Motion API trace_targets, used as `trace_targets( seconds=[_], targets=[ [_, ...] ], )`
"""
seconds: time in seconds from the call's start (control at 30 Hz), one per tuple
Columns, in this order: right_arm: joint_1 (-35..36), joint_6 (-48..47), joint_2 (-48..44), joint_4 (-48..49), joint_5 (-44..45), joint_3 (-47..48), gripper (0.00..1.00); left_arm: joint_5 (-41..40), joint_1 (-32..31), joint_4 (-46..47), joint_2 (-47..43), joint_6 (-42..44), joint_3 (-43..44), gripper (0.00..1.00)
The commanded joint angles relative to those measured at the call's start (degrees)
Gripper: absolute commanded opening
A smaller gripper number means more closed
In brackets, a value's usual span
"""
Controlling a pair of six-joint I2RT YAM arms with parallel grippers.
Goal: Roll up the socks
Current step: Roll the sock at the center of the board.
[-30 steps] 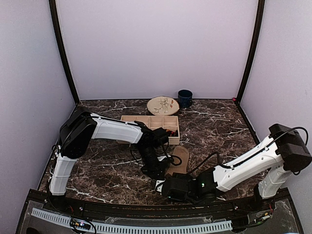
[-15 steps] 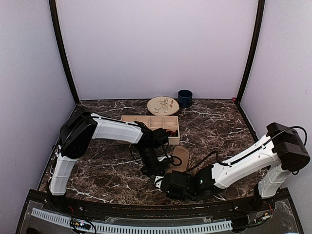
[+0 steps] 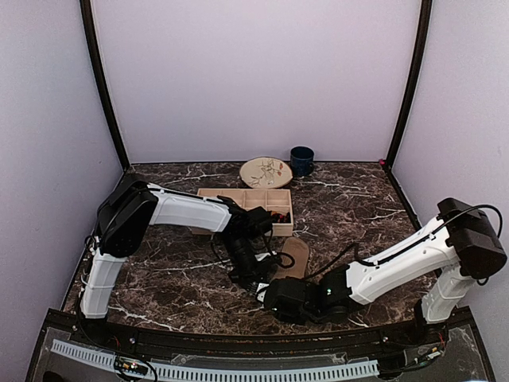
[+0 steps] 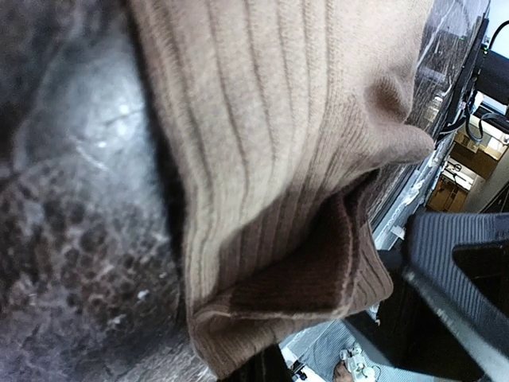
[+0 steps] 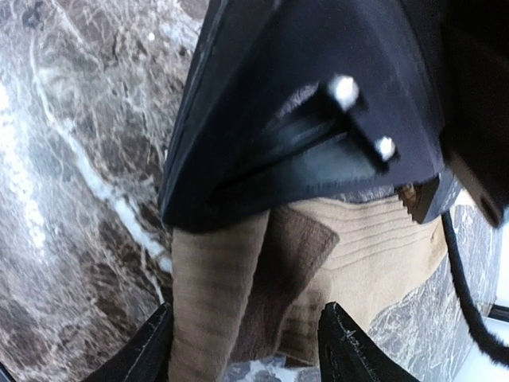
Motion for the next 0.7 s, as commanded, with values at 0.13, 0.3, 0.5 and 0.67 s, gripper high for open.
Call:
trace_targets(
  seconds=[0.13, 0.3, 0.5, 0.67],
  targets=[
    [1.7, 0.7, -2.4, -6.3, 1.0, -0.4, 0.56, 0.8, 0.4, -0.8, 0.1, 0.0, 1.2, 0.0],
    [3.4, -0.6, -2.6, -5.6, 0.4, -0.2, 0.55, 1.1, 0.4, -0.6, 0.3, -0.1, 1.2, 0.0],
    [4.1, -2.9, -1.1, -4.3, 1.9, 0.7, 0.55, 1.1, 0.4, -0.8, 0.3, 0.1, 1.1, 0.0],
    [4.2, -4.9, -0.3, -3.1, 4.4, 0.9, 0.55, 1.2, 0.3, -0.9, 0.3, -0.1, 1.1, 0.0]
  ],
)
